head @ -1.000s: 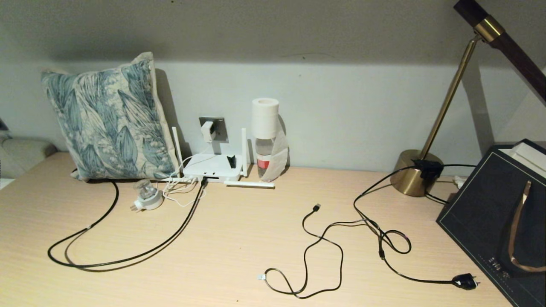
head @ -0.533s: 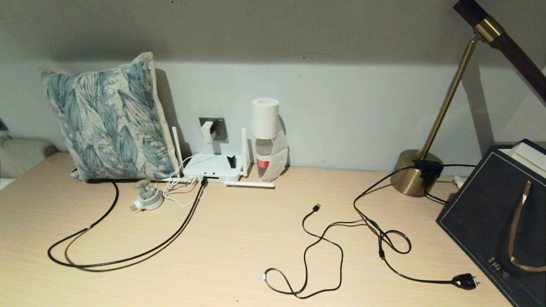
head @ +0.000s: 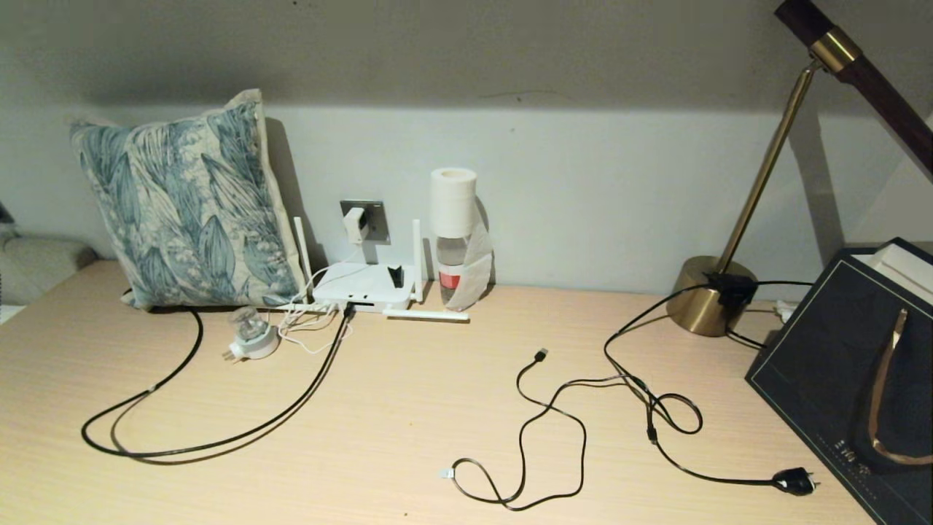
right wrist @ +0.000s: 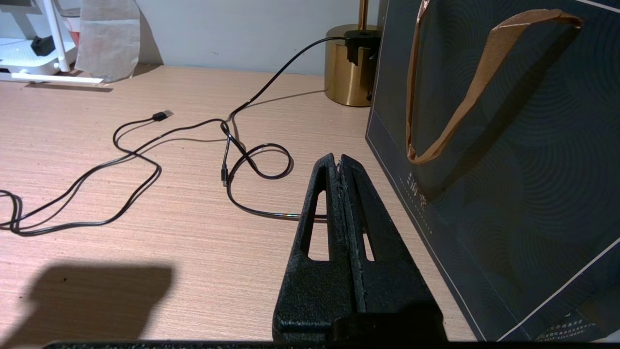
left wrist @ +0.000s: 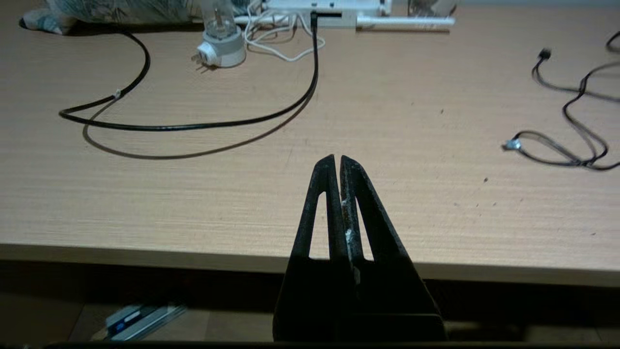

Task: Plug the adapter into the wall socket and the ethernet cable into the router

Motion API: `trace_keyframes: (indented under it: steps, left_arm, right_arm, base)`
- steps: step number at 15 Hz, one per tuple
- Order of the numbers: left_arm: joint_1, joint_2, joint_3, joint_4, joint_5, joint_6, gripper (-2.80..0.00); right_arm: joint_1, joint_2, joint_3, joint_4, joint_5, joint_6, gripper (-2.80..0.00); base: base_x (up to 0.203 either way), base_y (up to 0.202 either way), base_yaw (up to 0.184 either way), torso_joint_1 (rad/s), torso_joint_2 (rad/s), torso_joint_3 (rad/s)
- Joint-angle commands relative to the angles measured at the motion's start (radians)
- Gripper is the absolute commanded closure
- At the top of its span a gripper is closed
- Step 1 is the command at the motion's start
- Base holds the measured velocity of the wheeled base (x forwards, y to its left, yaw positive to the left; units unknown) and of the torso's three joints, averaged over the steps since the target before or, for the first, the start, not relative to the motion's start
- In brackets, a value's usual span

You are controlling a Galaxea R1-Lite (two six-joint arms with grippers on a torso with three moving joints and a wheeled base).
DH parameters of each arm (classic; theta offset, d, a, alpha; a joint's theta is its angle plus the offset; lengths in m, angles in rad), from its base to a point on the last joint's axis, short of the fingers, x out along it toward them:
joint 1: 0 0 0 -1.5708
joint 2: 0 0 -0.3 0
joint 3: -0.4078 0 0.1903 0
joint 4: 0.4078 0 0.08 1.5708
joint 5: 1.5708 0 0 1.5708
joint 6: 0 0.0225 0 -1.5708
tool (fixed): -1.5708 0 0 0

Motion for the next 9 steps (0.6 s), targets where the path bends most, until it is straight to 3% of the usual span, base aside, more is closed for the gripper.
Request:
trace_keyframes:
  steps: [1,9]
  left_arm:
    - [-0.008,-0.048,0.001,-0.003,0.018,-0.031,0.00]
    - [-0.008,-0.048,0.002,-0.005,0.018,-0.032,0.00]
  right_arm:
    - [0.000,0.000,0.035,-0.001,0.001,0.001,0.00]
    - [0.000,0.002,0.035,0.000,0.001,0.004,0.00]
  base:
    - [0.000,0.000,0.000,0.000,0.00,0.000]
    - [0.000,0.000,0.000,0.000,0.00,0.000]
